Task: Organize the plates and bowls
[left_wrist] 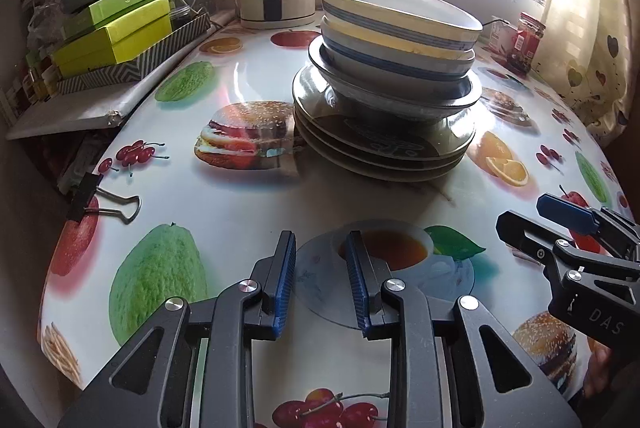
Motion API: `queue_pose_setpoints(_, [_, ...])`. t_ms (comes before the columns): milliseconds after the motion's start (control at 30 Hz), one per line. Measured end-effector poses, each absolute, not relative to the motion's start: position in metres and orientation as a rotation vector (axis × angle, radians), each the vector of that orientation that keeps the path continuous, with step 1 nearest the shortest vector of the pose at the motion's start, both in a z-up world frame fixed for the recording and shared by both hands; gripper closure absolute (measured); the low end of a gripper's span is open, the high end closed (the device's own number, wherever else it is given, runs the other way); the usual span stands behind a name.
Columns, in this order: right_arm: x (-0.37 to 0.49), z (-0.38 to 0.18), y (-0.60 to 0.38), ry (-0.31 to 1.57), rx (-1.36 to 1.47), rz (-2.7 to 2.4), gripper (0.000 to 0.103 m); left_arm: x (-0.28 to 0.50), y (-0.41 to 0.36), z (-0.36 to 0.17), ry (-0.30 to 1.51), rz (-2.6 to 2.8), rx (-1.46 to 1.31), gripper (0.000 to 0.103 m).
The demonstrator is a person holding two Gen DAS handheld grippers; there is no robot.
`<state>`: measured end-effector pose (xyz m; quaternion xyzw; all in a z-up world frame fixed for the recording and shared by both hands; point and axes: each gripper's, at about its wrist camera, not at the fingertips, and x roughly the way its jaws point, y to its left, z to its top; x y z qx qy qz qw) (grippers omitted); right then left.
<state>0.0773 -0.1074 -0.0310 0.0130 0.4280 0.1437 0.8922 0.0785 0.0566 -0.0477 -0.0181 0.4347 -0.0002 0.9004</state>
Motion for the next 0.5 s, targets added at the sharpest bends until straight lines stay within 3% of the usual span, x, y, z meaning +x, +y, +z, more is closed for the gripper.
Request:
queue_pose_setpoints(233, [0.077, -0.0367, -0.1114, 0.906, 0.006, 0.257, 0.036, 0.0786, 0.0502, -0.0502, 0.901, 0.011, -0.018, 0.076])
queue_pose_setpoints(367, [0.0775, -0.0392, -0.1125, 0.909, 0.004, 0.252, 0.035, 0.0797, 0.0481, -0.0506, 0.899, -0.001, -0.023, 0.067])
queue_pose_setpoints(500, [0.0776, -0.0403, -0.1138, 0.907, 0.002, 0.237, 0.029, 0.0788, 0.0464, -0.0513, 0.886, 0.012, -0.033, 0.065])
